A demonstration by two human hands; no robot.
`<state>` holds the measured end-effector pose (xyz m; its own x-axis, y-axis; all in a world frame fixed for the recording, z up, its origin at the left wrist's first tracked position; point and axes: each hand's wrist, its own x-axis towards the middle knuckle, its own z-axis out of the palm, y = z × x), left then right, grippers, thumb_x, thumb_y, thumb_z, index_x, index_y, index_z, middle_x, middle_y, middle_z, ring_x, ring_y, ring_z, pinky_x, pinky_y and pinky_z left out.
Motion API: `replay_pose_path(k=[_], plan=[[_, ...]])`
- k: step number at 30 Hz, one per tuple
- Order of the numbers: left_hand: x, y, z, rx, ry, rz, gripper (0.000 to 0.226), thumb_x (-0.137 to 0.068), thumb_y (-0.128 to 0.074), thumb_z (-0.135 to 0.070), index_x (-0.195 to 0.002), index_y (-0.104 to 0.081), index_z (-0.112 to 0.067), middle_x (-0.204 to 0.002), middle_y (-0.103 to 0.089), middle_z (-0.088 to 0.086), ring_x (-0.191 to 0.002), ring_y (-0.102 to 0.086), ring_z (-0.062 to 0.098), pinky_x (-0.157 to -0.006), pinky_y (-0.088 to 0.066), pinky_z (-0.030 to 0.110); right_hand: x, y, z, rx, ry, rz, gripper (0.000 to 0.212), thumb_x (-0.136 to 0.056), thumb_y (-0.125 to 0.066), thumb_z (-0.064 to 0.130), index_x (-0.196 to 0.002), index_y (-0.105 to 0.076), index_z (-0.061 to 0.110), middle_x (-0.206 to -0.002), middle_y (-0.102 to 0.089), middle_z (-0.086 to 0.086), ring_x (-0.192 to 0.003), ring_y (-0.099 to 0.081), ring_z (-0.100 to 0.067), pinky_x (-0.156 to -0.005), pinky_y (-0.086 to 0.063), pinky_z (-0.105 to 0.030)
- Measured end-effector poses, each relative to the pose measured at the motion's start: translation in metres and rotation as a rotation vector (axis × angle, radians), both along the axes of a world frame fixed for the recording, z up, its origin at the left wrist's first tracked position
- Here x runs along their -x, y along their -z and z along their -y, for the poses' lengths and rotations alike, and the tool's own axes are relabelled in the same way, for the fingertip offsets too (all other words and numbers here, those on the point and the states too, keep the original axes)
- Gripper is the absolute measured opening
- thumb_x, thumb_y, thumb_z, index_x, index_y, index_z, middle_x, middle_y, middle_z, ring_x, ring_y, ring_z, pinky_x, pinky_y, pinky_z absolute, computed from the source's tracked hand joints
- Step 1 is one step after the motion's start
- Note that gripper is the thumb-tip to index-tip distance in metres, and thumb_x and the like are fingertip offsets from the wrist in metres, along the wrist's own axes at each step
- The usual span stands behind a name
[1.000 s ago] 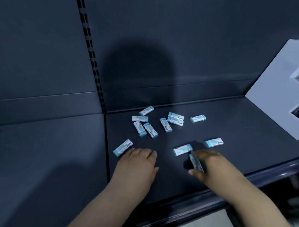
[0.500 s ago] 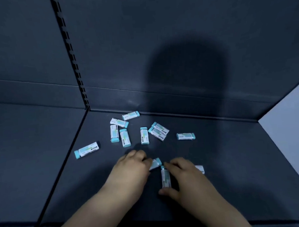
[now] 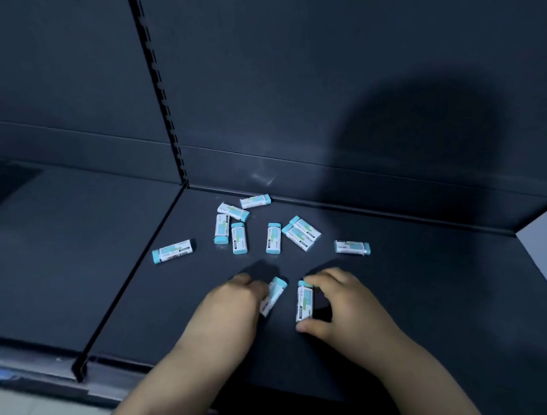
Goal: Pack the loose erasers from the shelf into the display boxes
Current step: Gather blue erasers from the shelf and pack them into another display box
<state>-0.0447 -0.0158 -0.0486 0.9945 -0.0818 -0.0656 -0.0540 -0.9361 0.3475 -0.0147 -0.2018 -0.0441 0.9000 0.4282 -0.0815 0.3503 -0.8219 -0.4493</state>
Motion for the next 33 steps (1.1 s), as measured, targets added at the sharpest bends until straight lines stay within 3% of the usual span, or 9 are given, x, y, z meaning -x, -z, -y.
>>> replay_pose_path(k=[4,8,12,15,20,25,28,33], plan=[[0.0,-0.002,-0.005,-0.026,0.029,0.017,0.028,-0.089,-0.044,-0.014,-0.111,-0.058,-0.025,-0.109,-0.052,-0.003,-0.095,-0.059,0.022,-0.08,-0.049,0.033,0.0,-0.002,-0.001,-0.041,0.033,-0.042,0.062,-0.069,-0.072,0.047,-0.124,-0.044,0.036,-0.122,-0.042,0.021,-0.111,-0.04,-0.003,-0.1,-0.035,-0.025],[-0.003,-0.008,-0.011,-0.002,0.098,0.033,0.029,-0.095,-0.043,-0.035,-0.12,-0.054,-0.028,-0.117,-0.054,-0.005,-0.105,-0.056,0.021,-0.088,-0.046,0.033,0.003,-0.003,-0.002,-0.099,0.094,-0.067,0.052,-0.066,-0.073,0.046,-0.111,-0.046,0.042,-0.113,-0.042,0.027,-0.106,-0.041,0.0,-0.095,-0.039,-0.028],[-0.006,-0.012,-0.016,-0.062,0.208,-0.023,0.05,-0.089,-0.051,-0.049,-0.136,-0.039,-0.037,-0.128,-0.047,-0.01,-0.12,-0.046,0.015,-0.098,-0.036,0.026,0.005,-0.003,-0.003,-0.072,0.082,-0.064,0.077,-0.07,-0.071,0.048,-0.135,-0.031,0.041,-0.123,-0.037,0.022,-0.116,-0.035,-0.002,-0.103,-0.032,-0.023],[-0.006,-0.012,-0.016,-0.105,0.241,-0.029,0.058,-0.089,-0.053,-0.046,-0.141,-0.031,-0.037,-0.132,-0.042,-0.011,-0.124,-0.042,0.014,-0.101,-0.032,0.025,0.006,-0.003,-0.004,-0.042,0.076,-0.048,0.08,-0.074,-0.068,0.049,-0.141,-0.026,0.037,-0.132,-0.033,0.019,-0.123,-0.029,-0.002,-0.105,-0.026,-0.019],[-0.011,-0.013,-0.018,-0.069,0.242,-0.002,0.046,-0.092,-0.048,-0.042,-0.136,-0.04,-0.035,-0.129,-0.045,-0.008,-0.119,-0.045,0.017,-0.098,-0.036,0.026,0.008,-0.002,-0.009,-0.004,0.074,0.007,0.068,-0.074,-0.067,0.051,-0.134,-0.038,0.036,-0.128,-0.037,0.018,-0.12,-0.032,-0.004,-0.105,-0.027,-0.021],[-0.013,-0.014,-0.014,-0.099,0.261,-0.001,0.043,-0.092,-0.048,-0.042,-0.132,-0.044,-0.03,-0.127,-0.047,-0.007,-0.118,-0.046,0.017,-0.097,-0.036,0.026,0.01,-0.003,-0.013,-0.039,0.084,0.043,0.056,-0.072,-0.067,0.044,-0.121,-0.042,0.036,-0.121,-0.039,0.02,-0.115,-0.036,-0.003,-0.101,-0.03,-0.022],[-0.015,-0.013,-0.014,-0.101,0.277,0.008,0.042,-0.091,-0.049,-0.043,-0.131,-0.045,-0.03,-0.126,-0.047,-0.007,-0.117,-0.046,0.017,-0.096,-0.036,0.026,0.009,-0.002,-0.015,0.008,0.076,0.061,0.057,-0.072,-0.063,0.047,-0.123,-0.041,0.035,-0.123,-0.041,0.017,-0.115,-0.037,-0.005,-0.101,-0.03,-0.024],[-0.025,-0.013,-0.016,-0.098,0.327,-0.026,0.068,-0.086,-0.058,-0.045,-0.144,-0.023,-0.035,-0.137,-0.035,-0.009,-0.127,-0.036,0.015,-0.103,-0.032,0.027,0.001,-0.005,-0.015,0.135,0.056,0.068,0.065,-0.076,-0.058,0.053,-0.135,-0.037,0.035,-0.128,-0.039,0.015,-0.119,-0.034,-0.009,-0.103,-0.027,-0.025]])
